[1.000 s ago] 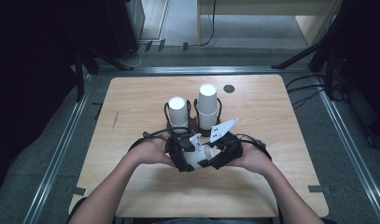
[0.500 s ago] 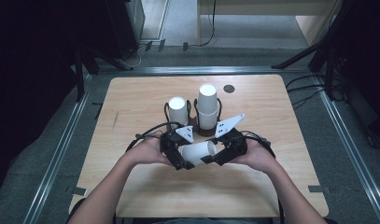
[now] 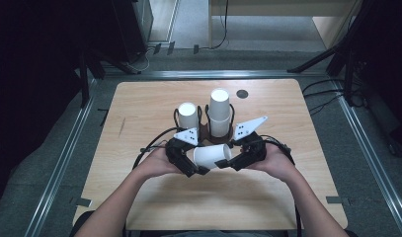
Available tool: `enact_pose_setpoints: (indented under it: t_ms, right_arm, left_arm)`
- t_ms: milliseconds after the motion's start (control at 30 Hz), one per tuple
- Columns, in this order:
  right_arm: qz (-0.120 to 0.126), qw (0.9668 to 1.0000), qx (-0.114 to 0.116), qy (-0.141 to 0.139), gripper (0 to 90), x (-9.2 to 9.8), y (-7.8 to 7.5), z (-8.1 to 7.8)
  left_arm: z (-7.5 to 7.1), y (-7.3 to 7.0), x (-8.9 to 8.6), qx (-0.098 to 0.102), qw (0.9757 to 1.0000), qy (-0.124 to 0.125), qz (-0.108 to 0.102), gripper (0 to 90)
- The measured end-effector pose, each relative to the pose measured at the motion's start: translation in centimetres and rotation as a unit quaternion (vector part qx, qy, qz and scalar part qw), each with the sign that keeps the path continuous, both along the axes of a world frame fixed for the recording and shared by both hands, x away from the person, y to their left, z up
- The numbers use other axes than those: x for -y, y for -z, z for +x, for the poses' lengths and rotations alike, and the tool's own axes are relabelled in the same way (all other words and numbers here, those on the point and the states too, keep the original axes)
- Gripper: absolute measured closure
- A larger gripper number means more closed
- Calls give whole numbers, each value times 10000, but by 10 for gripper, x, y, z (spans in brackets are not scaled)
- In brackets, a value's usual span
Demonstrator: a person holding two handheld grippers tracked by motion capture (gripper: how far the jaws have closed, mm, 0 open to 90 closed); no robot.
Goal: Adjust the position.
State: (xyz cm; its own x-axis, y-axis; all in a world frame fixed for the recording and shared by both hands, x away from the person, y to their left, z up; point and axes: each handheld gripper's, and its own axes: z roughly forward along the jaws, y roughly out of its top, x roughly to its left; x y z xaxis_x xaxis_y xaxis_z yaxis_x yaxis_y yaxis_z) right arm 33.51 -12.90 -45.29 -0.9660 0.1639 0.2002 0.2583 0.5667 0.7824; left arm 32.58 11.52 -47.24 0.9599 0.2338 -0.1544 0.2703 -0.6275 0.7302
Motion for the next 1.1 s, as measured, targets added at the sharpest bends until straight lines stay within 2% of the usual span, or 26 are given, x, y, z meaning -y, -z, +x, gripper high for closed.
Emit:
enact_pose_setpoints:
  t_ms: [167, 267, 400, 467, 500, 567, 667, 733, 800, 933, 967, 1000, 1100]
  right_arm:
    - [99, 9999, -20, -35, 338, 1, -4, -1]
    - [204, 9998, -14, -47, 338, 1, -8, -2]
    - [351, 9993, -91, -81, 338, 1, -12, -2]
    - [389, 9991, -102, -108, 338, 0, -12, -2]
    - [371, 9992, -98, -102, 339, -1, -12, -2]
    - [351, 9992, -113, -126, 341, -1, -11, -2]
    - [305, 9994, -133, -135, 337, -2, -10, -2]
    - [268, 9995, -133, -121, 268, -4, -9, -2]
    - [159, 9998, 5, -86, 184, -6, -7, -4]
    - [-123, 9999, 57, 40, 180, -9, -4, -5]
    - [-206, 9997, 87, 58, 180, -9, -3, -5]
    - [-306, 9994, 131, 38, 180, -9, -1, -5]
    - [-597, 9980, 194, 35, 198, -10, 4, -5]
  left_arm:
    - [1, 1, -1, 41, 9999, -47, -145, 95]
    - [0, 2, -3, -4, 9993, 2, -362, 134]
    - [-2, -1, -4, 60, 9987, 27, -514, 142]
    - [-3, -2, -4, 121, 9985, 85, -523, 181]
    - [-4, -2, -4, 199, 9985, 122, -486, 205]
    - [-4, -3, -5, 230, 9988, 156, -408, 228]
    - [-2, -3, -6, 61, 9992, 196, -340, 246]
    - [1, -5, -8, -69, 9994, 140, -303, 251]
    - [2, -7, -12, -106, 9996, 102, -255, 256]
    - [3, -12, -21, -140, 9996, -5, -263, 256]
    - [3, -14, -22, -171, 9996, -36, -236, 256]
    - [3, -16, -22, -112, 9998, -76, -162, 256]
    - [4, -20, -22, -98, 9999, -51, -61, 255]
